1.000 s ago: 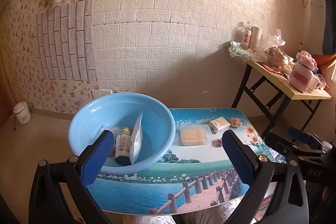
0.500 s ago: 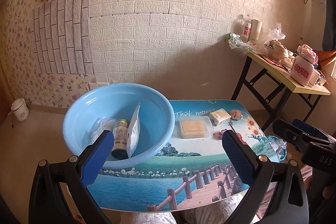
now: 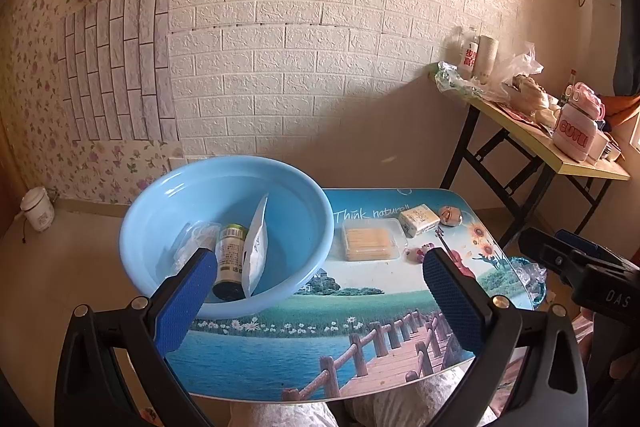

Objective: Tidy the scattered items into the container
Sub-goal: 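Move both grippers back toward the toothpick box and figurine on the table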

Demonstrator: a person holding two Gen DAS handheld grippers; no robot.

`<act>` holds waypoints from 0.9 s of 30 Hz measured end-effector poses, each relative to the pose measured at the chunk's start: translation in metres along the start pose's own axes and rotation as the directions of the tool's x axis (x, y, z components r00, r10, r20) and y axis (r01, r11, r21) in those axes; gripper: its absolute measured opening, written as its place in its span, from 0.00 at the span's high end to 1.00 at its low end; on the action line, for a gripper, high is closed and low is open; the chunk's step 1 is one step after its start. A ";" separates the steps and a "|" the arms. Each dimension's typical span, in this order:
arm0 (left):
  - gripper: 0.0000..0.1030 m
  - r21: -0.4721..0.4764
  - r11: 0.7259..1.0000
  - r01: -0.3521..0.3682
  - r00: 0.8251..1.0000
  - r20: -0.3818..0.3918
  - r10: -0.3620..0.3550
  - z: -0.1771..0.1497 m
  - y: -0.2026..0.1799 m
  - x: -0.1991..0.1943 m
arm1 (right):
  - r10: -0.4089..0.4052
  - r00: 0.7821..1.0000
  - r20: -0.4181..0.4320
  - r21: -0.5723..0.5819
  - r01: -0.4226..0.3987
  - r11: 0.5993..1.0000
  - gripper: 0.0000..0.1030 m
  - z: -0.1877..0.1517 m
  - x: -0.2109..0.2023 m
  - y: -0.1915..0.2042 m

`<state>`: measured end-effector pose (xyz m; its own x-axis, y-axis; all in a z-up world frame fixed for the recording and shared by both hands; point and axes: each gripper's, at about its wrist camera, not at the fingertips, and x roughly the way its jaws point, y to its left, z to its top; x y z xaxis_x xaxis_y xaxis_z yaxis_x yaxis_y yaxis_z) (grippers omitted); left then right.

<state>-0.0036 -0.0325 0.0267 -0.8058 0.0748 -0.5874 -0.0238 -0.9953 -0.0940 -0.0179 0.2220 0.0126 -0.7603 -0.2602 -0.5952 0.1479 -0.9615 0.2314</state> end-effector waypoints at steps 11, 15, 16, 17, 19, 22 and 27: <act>0.00 0.022 1.000 0.005 1.000 -0.023 -0.004 -0.005 -0.009 0.011 | -0.032 0.999 0.005 0.035 0.032 0.999 0.00 -0.002 0.003 -0.021; 0.00 0.029 1.000 0.010 0.999 -0.033 -0.009 -0.008 -0.012 0.018 | -0.037 0.999 0.008 0.054 0.036 0.998 0.00 -0.004 0.005 -0.033; 0.00 0.034 0.999 0.014 0.999 -0.036 -0.013 -0.009 -0.013 0.020 | -0.038 0.999 0.011 0.056 0.038 0.998 0.00 -0.005 0.006 -0.036; 0.00 0.039 0.999 0.019 0.999 -0.040 -0.018 -0.010 -0.016 0.022 | -0.038 0.999 0.015 0.055 0.037 0.998 0.00 -0.005 0.007 -0.037; 0.00 0.054 0.998 0.036 0.998 -0.050 -0.033 -0.012 -0.021 0.026 | -0.037 0.999 0.014 0.053 0.037 0.998 0.00 -0.006 0.010 -0.042; 0.00 0.079 0.996 0.052 0.997 -0.063 -0.047 -0.017 -0.032 0.034 | -0.038 0.999 0.007 0.056 0.038 0.998 0.00 -0.008 0.014 -0.050; 0.00 0.072 0.995 0.064 0.992 -0.112 -0.056 -0.023 -0.043 0.052 | -0.063 0.998 -0.002 0.064 0.063 0.996 0.00 -0.011 0.022 -0.065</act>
<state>-0.0310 0.0154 -0.0188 -0.7322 0.1367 -0.6672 -0.1179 -0.9903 -0.0735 -0.0376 0.2781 -0.0242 -0.7671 -0.1995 -0.6097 0.0592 -0.9684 0.2424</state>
